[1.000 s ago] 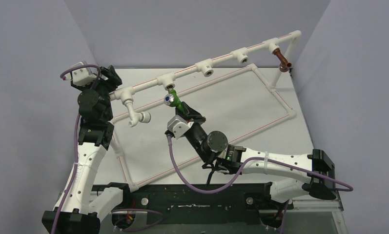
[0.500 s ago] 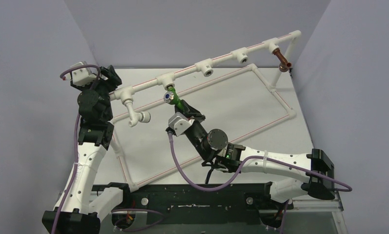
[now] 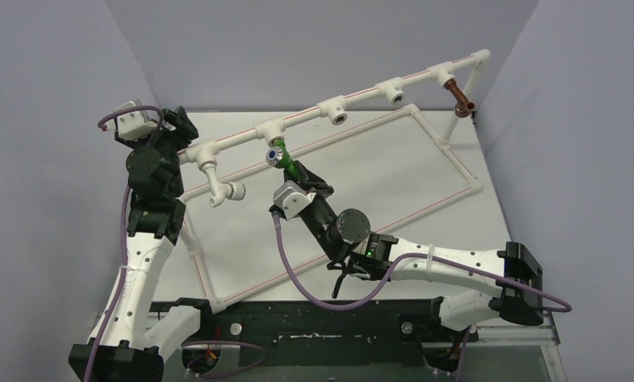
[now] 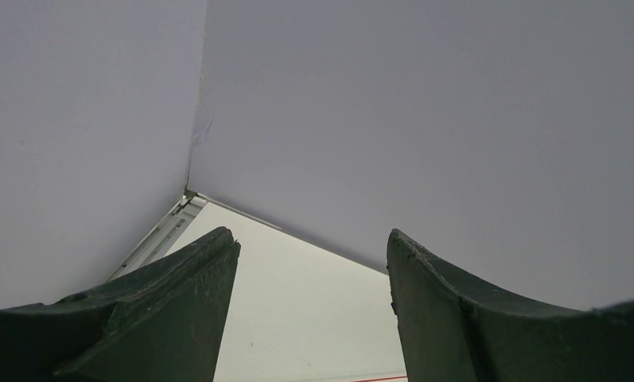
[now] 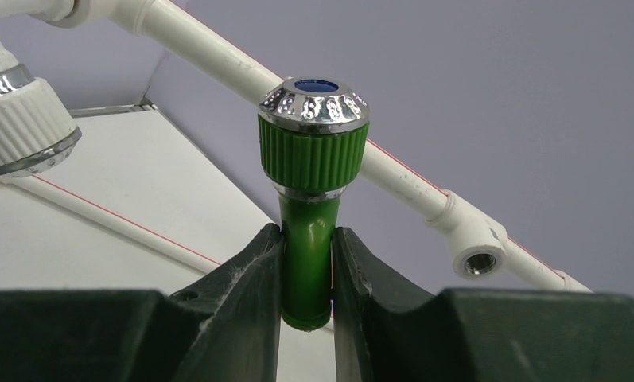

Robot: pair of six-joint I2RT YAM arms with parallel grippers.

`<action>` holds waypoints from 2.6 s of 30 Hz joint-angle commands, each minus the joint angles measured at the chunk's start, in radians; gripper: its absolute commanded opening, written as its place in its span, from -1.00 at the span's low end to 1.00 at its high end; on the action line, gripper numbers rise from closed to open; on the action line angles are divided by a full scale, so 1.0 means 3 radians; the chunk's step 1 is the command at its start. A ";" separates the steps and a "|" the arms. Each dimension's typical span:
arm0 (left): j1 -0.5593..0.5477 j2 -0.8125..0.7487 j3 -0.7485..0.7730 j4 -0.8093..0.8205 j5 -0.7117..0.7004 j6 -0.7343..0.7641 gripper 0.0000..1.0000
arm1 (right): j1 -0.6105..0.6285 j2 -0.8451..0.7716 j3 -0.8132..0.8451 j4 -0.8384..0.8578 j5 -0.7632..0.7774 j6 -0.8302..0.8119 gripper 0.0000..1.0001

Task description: Install the water faucets

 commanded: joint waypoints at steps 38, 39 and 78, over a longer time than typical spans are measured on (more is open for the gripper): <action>0.0088 0.0158 -0.0374 -0.0962 0.0319 -0.0012 0.32 | -0.0013 0.0406 0.0187 0.1138 0.0631 0.2154 -1.00; 0.0088 0.0155 -0.0379 -0.0961 0.0317 -0.0012 0.32 | -0.0014 0.0407 0.0177 0.1163 0.0661 0.2264 -1.00; 0.0114 -0.0047 -0.0485 -0.0865 0.0324 -0.0032 0.32 | -0.0004 0.0665 0.0071 0.1241 0.1126 0.6106 -1.00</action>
